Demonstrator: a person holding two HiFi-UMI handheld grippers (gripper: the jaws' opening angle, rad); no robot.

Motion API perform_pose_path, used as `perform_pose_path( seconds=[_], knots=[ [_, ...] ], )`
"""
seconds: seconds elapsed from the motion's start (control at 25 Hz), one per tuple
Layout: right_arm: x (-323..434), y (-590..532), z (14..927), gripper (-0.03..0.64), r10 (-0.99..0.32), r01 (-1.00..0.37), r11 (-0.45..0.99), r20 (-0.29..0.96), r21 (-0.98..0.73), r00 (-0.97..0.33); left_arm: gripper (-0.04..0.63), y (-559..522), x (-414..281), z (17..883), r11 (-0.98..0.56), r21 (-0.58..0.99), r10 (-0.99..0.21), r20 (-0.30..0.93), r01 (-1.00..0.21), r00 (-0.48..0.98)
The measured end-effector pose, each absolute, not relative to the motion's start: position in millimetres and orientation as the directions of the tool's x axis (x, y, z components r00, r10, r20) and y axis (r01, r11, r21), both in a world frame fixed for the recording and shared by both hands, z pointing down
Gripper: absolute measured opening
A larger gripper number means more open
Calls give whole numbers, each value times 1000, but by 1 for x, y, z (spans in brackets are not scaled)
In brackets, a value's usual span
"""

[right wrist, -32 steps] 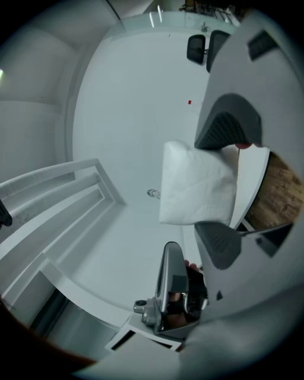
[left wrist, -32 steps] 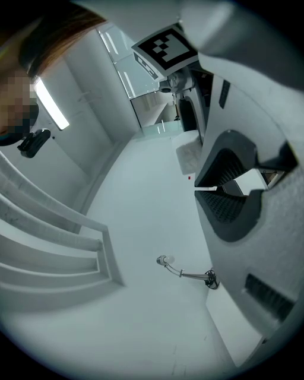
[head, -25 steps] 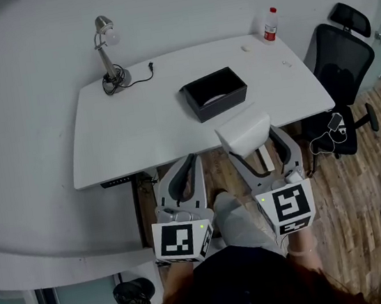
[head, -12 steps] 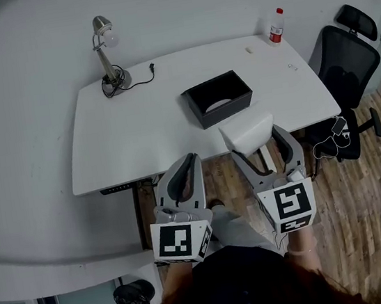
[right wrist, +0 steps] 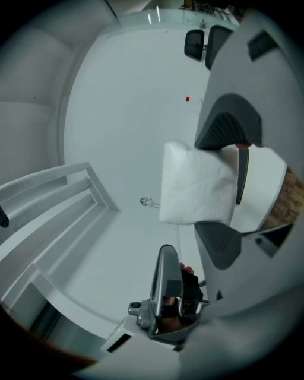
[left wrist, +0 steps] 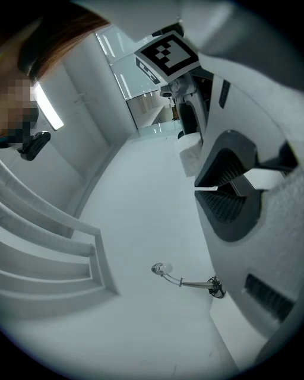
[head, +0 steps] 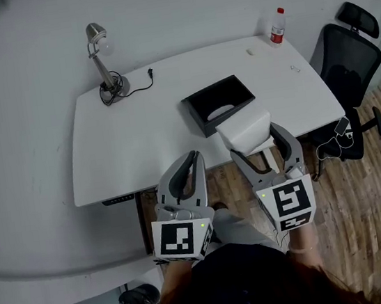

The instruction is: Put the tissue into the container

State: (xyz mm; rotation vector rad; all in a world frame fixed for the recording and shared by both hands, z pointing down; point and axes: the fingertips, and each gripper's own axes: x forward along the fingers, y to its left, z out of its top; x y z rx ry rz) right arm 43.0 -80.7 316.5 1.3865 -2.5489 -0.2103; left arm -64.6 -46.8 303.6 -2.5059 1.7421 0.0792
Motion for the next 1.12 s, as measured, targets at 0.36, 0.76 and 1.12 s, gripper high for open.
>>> perform_pose_path(
  seconds=[0.36,0.76,1.12],
  knots=[
    [31,-107,320,390,-837,-808,547,133,217,-531,38,-75,-71,306,-354,-48,-930,-86,-934,356],
    [29,-139,326,390,-837,-818,547,152,180,-526,40,-107,-78,307,-354,-49,-931,-76,-934,357],
    [26,-170,332,391,-835,-819,548,175,170,-522,40,-136,-84,310,-348,-47,-934,-64,-936,351]
  ],
)
